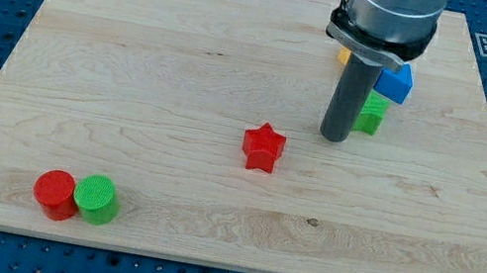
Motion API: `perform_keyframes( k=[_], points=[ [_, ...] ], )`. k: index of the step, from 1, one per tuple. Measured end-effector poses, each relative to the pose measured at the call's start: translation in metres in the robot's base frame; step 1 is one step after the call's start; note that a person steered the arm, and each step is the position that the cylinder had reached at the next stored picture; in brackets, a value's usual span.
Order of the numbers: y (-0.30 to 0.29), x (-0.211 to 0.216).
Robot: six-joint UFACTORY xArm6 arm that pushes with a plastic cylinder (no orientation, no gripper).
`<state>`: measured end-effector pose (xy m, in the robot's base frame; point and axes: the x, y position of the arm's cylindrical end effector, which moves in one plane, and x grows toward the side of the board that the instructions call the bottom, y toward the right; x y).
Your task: Point at the red star
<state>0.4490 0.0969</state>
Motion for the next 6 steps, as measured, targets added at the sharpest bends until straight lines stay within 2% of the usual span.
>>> perform_keyframes(
  k=[1,3,5,6],
  points=[
    [0.014,-0.024],
    [0.028,-0.029],
    [-0.075,-0.023],
    [-0.125,0.008]
  ],
)
